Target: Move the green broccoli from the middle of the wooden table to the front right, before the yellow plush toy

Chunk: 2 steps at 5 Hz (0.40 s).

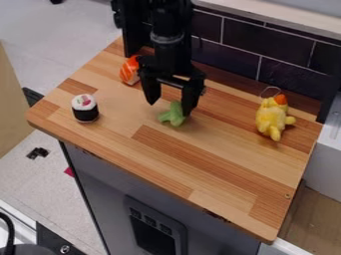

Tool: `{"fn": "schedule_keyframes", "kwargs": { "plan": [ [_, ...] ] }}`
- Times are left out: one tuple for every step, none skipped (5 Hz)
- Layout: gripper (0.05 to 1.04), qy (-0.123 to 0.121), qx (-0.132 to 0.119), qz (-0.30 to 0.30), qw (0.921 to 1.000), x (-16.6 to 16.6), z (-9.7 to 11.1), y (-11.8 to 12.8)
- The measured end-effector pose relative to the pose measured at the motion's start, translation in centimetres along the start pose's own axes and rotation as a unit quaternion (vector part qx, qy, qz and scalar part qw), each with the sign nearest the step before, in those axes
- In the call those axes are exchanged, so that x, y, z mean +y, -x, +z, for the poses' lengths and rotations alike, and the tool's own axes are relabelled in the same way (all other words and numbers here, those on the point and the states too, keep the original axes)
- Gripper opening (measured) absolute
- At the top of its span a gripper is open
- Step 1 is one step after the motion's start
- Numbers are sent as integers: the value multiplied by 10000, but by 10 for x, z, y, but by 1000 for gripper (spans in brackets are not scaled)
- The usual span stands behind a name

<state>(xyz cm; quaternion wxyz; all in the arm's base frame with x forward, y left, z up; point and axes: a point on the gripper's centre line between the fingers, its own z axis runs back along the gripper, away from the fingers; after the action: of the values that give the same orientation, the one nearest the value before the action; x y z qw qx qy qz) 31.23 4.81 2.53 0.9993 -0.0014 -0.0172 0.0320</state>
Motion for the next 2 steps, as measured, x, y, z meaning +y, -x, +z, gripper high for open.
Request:
{"fn": "schedule_keyframes", "kwargs": {
  "plan": [
    [999, -65, -63, -28, 10000, 4, -6, 3],
    [999, -66, -47, 2, 10000, 9, -16, 2]
  ]
}}
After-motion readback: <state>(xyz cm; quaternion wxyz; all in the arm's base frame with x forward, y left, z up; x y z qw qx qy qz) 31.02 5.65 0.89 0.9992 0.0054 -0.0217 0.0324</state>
